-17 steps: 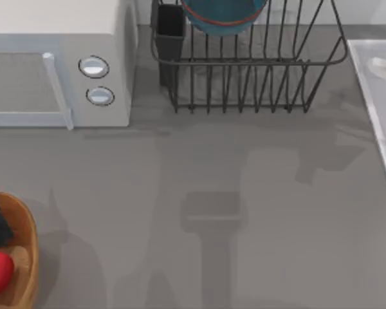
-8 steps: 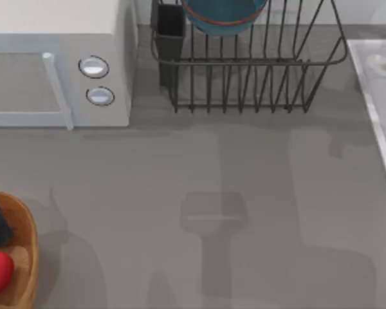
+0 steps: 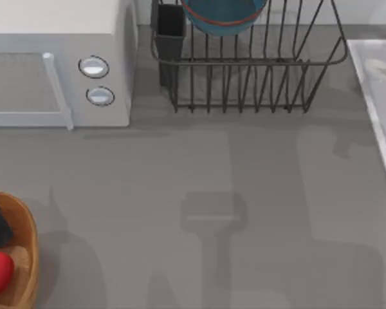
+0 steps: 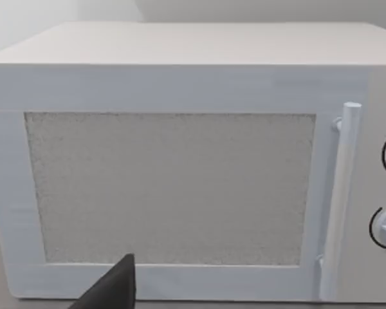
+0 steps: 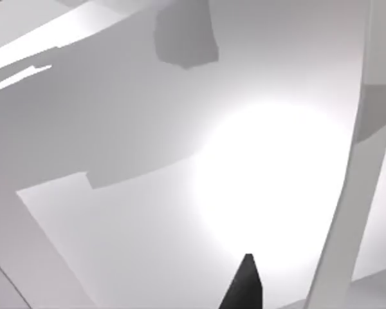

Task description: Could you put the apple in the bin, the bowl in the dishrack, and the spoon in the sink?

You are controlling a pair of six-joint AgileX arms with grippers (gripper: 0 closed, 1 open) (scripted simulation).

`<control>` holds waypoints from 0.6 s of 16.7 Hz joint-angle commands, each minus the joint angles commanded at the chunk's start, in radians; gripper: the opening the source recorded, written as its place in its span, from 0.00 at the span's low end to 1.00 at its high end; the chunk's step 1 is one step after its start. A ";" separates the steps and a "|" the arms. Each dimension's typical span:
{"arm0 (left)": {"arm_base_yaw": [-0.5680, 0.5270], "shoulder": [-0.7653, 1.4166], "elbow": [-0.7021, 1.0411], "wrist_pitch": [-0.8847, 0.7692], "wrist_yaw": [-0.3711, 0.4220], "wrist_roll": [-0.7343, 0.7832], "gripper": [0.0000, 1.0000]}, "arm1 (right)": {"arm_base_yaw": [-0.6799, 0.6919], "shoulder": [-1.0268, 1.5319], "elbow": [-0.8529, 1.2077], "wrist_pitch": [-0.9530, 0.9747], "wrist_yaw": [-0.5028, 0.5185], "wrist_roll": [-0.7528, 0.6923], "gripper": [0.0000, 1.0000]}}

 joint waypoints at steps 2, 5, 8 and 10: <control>0.000 0.000 0.000 0.000 0.000 0.000 1.00 | 0.000 0.066 0.100 -0.034 0.001 -0.003 0.00; 0.000 0.000 0.000 0.000 0.000 0.000 1.00 | -0.003 0.169 0.278 -0.087 0.003 -0.001 0.00; 0.000 0.000 0.000 0.000 0.000 0.000 1.00 | -0.004 0.237 0.378 -0.120 0.004 0.003 0.00; 0.000 0.000 0.000 0.000 0.000 0.000 1.00 | -0.005 0.248 0.391 -0.125 0.004 0.003 0.00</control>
